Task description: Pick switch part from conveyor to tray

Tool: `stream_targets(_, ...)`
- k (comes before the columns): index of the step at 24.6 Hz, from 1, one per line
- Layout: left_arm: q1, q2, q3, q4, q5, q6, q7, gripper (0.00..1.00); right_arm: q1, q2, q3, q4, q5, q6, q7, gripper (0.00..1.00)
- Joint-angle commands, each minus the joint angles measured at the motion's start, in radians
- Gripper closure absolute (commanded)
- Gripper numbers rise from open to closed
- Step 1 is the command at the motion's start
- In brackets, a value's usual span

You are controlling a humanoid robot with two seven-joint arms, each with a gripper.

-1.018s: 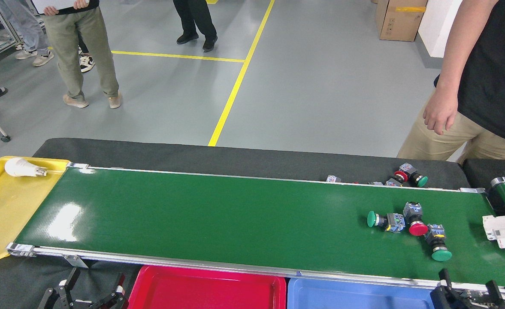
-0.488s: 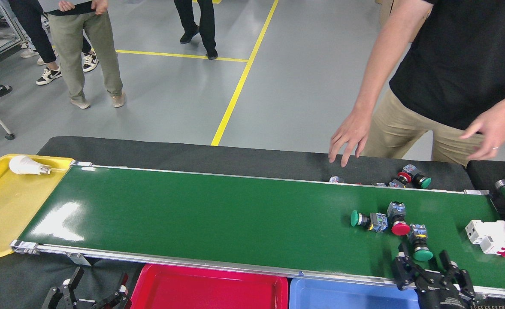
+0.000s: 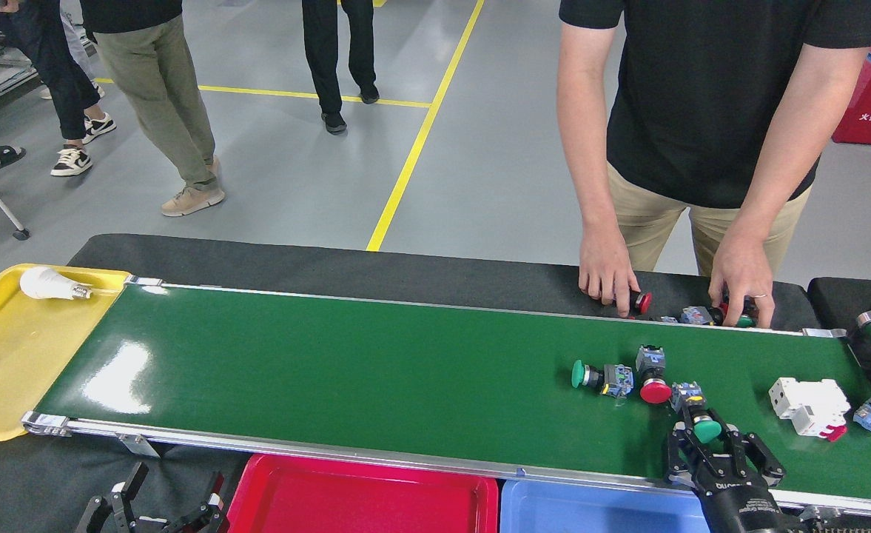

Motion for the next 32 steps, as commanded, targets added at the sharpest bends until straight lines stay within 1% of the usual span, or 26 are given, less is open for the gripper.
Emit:
stream_targets(1, -0.016, 0.006, 0.0, -0.009, 0.005, -0.003, 0.004, 0.0, 0.004, -0.019, 0.066, -0.052, 0.018, -0.042, 0.0, 0.98)
stream_targets(3, -0.033, 0.004, -0.003, 0.002, 0.003, -0.003, 0.002, 0.0, 0.01, -0.044, 0.2, -0.087, 0.053, -0.069, 0.0, 0.98)
stream_targets(4, -0.044, 0.006, -0.009, 0.005, 0.002, -0.002, -0.004, 0.0, -0.002, -0.045, 0.29, -0.087, 0.073, -0.077, 0.0, 0.98)
stream_targets(5, -0.053, 0.007, -0.012, 0.005, 0.002, -0.002, -0.007, 0.0, -0.005, -0.045, 0.325, -0.087, 0.085, -0.077, 0.0, 0.98)
stream_targets(6, -0.067, 0.009, -0.013, 0.005, 0.002, -0.003, -0.012, 0.0, -0.019, -0.045, 0.378, -0.089, 0.114, -0.08, 0.0, 0.98)
stream_targets(9, -0.091, 0.013, -0.013, 0.006, 0.003, -0.003, -0.013, 0.0, -0.065, -0.021, 0.523, -0.073, 0.194, -0.089, 0.0, 0.98)
stream_targets(11, -0.102, 0.015, -0.013, 0.005, 0.002, -0.006, -0.024, 0.0, -0.087, 0.022, 0.595, -0.041, 0.231, -0.089, 0.0, 0.97)
stream_targets(12, -0.107, 0.015, -0.013, 0.005, 0.003, -0.011, -0.039, 0.0, -0.094, 0.039, 0.62, -0.024, 0.245, -0.089, 0.0, 0.91)
stream_targets(13, -0.117, 0.013, -0.013, 0.005, 0.003, -0.026, -0.062, 0.0, -0.097, 0.054, 0.641, -0.009, 0.255, -0.088, 0.001, 0.77)
stream_targets(14, -0.137, 0.012, -0.013, 0.005, 0.005, -0.049, -0.09, 0.01, -0.097, 0.07, 0.658, 0.009, 0.263, -0.086, 0.004, 0.33)
stream_targets(15, -0.146, 0.009, -0.013, 0.005, 0.005, -0.062, -0.101, 0.01, -0.097, 0.071, 0.66, 0.014, 0.263, -0.092, 0.005, 0.0)
stream_targets(18, -0.168, 0.003, -0.02, 0.019, 0.003, -0.072, -0.105, 0.01, -0.087, 0.07, 0.667, 0.017, 0.262, -0.099, 0.003, 0.0)
stream_targets(21, -0.2, 0.007, -0.083, 0.026, 0.005, -0.074, -0.105, 0.01, -0.07, 0.07, 0.655, 0.002, 0.257, -0.089, 0.0, 0.0)
stream_targets(22, -0.215, 0.007, -0.102, 0.031, 0.005, -0.074, -0.105, 0.01, -0.058, 0.067, 0.643, -0.018, 0.254, -0.082, -0.002, 0.0)
stream_targets(23, -0.235, 0.007, -0.13, 0.037, 0.003, -0.074, -0.105, 0.01, -0.033, 0.059, 0.601, -0.056, 0.252, -0.056, -0.006, 0.0)
stream_targets(24, -0.258, 0.007, -0.164, 0.045, 0.0, -0.074, -0.107, 0.01, -0.005, 0.051, 0.54, -0.093, 0.248, -0.028, -0.015, 0.0)
stream_targets(25, -0.281, 0.012, -0.201, 0.055, -0.001, -0.074, -0.108, 0.01, 0.019, 0.051, 0.48, -0.101, 0.24, -0.013, -0.035, 0.0)
stream_targets(28, -0.341, 0.015, -0.288, 0.098, -0.009, -0.072, -0.125, 0.01, 0.053, 0.059, 0.273, -0.099, 0.216, 0.038, -0.086, 0.0)
stream_targets(30, -0.384, 0.009, -0.329, 0.129, -0.009, -0.071, -0.167, 0.01, 0.091, 0.082, 0.147, -0.099, 0.142, 0.061, -0.086, 0.0)
stream_targets(31, -0.409, 0.001, -0.353, 0.152, -0.009, -0.066, -0.196, 0.01, 0.11, 0.087, 0.081, -0.099, 0.102, 0.061, -0.086, 0.0)
stream_targets(32, -0.438, -0.002, -0.377, 0.181, -0.009, -0.062, -0.223, 0.01, 0.123, 0.087, 0.02, -0.099, 0.076, 0.059, -0.086, 0.0)
